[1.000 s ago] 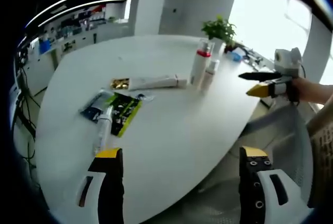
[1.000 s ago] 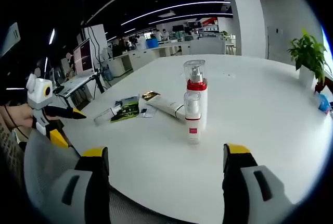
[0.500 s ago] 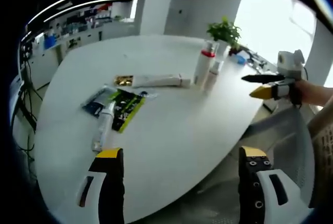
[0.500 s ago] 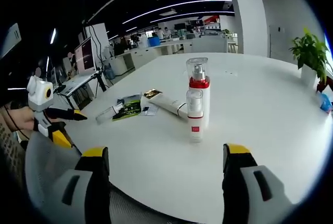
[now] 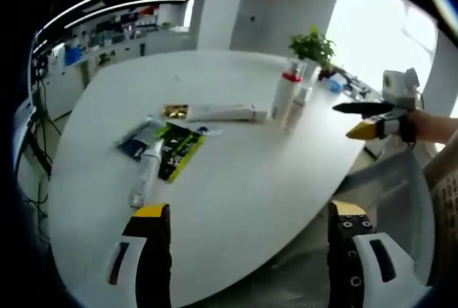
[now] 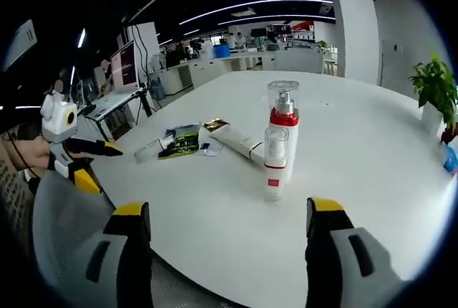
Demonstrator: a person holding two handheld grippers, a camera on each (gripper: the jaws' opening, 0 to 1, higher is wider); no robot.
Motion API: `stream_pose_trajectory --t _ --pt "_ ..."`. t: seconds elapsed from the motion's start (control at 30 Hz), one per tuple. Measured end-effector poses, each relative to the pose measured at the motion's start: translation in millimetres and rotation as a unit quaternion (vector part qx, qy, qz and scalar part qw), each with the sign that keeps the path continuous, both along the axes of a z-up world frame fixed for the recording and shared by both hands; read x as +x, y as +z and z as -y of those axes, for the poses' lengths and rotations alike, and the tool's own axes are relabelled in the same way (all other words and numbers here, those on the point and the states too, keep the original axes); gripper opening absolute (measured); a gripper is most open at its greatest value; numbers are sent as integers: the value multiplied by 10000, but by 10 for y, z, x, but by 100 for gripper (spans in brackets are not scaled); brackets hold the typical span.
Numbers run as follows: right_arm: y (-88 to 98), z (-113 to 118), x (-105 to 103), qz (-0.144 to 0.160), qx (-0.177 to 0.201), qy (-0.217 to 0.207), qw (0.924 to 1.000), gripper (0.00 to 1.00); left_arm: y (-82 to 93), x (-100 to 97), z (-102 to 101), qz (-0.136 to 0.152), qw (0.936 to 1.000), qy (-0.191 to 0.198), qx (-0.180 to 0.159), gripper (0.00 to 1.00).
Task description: Arrange the skincare products in the storage area until every visible bottle or jar stands upright without overlapping.
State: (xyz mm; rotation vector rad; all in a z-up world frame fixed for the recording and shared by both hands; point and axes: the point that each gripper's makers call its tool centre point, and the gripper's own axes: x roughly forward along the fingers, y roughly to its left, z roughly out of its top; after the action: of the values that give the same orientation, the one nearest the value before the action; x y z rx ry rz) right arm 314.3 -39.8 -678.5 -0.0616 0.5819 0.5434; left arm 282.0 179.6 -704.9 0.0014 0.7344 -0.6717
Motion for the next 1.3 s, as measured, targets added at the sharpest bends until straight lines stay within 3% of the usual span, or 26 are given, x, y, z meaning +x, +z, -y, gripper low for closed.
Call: stream_pose_trajectory --t 0.13,0.4,0.53,0.57,0.77,0.93,1.03,1.3 --pt "97 -36 107 189 -244 148 9994 89 7 3 -3 -6 10000 14 -37 89" --pt "597 -33 462 833 -604 401 9939 90 15 15 -8 -14 9999 61 -146 89" --pt "783 -103 650 1040 -808 799 9881 91 17 19 -9 -20 9998 69 -196 89" --pt "797 -149 690 1058 -950 1059 9842 91 19 22 -8 -18 9998 73 -205 89" --pt "867 -295 909 961 -1144 1600 9757 91 25 35 -11 -21 9995 100 -288 89" --pt "888 -464 1070 907 -1667 2192 9571 90 31 41 -12 -17 9994 104 -342 89" --pt "890 -577 1141 875 -1743 2356 9521 88 26 56 -19 -10 9992 126 -371 89" --pt "679 -844 1304 391 -2091 2762 9373 82 47 78 -40 24 9988 202 -452 88"
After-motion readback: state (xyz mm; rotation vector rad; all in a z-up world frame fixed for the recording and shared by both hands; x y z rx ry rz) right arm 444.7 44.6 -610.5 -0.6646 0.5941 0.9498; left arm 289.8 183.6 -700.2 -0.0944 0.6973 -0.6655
